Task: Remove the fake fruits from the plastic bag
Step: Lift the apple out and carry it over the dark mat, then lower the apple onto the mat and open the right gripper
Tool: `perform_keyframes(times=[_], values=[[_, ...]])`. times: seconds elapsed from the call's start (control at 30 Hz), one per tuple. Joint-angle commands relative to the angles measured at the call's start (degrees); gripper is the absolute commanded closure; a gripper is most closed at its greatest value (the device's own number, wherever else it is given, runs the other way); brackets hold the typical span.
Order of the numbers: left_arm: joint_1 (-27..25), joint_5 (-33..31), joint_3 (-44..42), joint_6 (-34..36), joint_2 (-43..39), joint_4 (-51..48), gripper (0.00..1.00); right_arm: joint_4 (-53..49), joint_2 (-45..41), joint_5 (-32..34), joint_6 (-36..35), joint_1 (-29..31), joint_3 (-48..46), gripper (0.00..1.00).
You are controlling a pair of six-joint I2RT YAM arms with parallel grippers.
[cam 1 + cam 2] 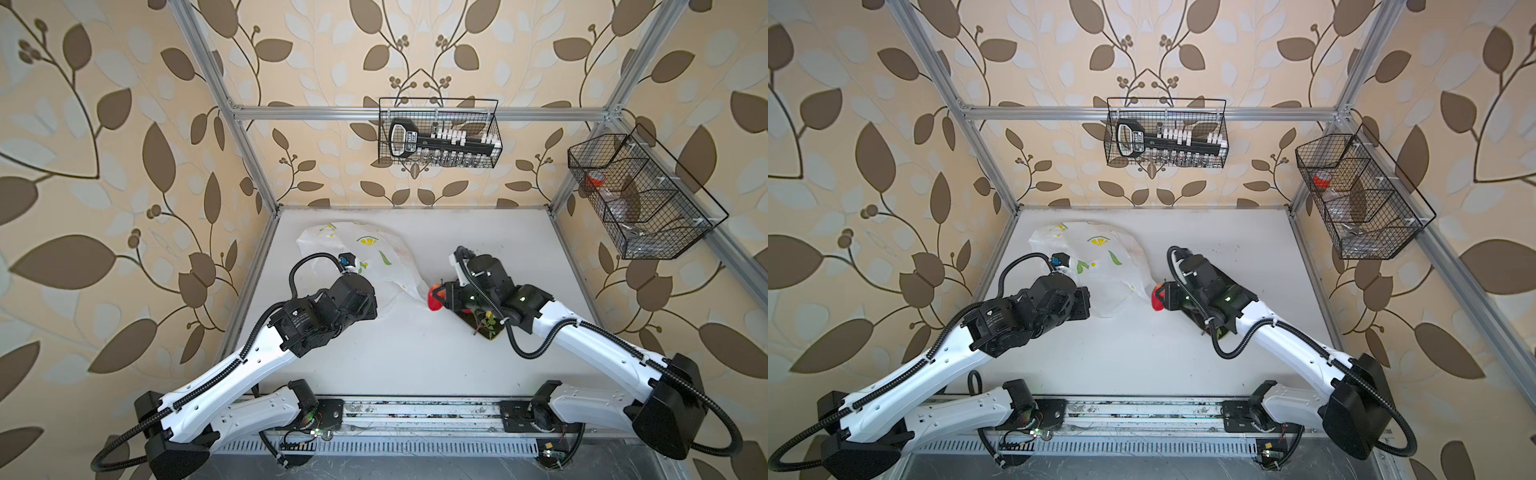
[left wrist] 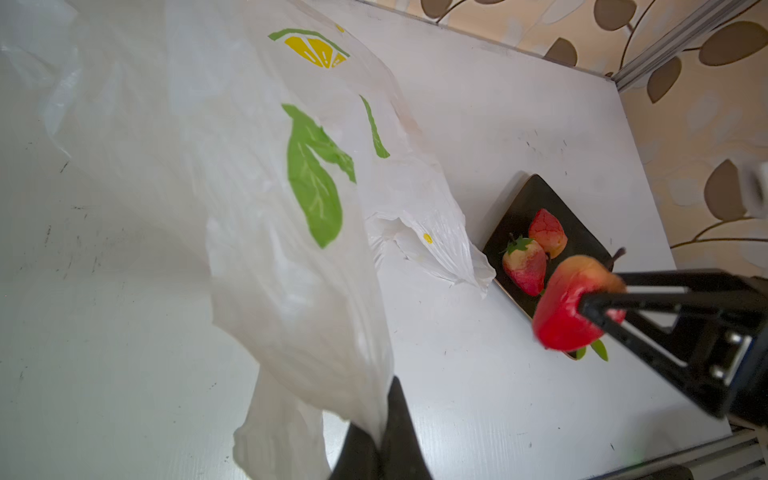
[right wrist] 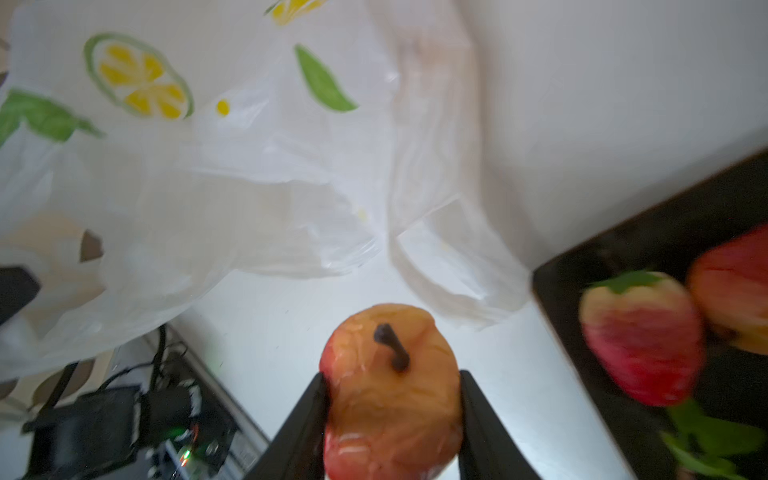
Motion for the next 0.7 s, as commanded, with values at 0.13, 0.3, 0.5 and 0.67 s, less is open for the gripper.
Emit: perform_keyframes(times=[0.13,0.3,0.5,0.67], values=[[0.1,-1.1,0.3,-0.2,-0.6,0.2,1.0,-7.5,4.9,2.7,-10.6,-21.1,3.2,0.72],[0.1,-1.0,0.5,-0.1,-0.6,0.1,1.0,-3.7,15.0,2.3,-10.8,-27.6,5.4,0.72],[0.1,-0.8,1.2,0.0,-0.9,-1.1,1.0,-1.5,23.3,3.6,-11.2,-29.7,7.3,0.72],[0.1,-0.6,1.2,-0.2,-1.4,-1.4,1.0,-1.5,25.2,1.3,-11.4,-29.9,6.1,0.71]])
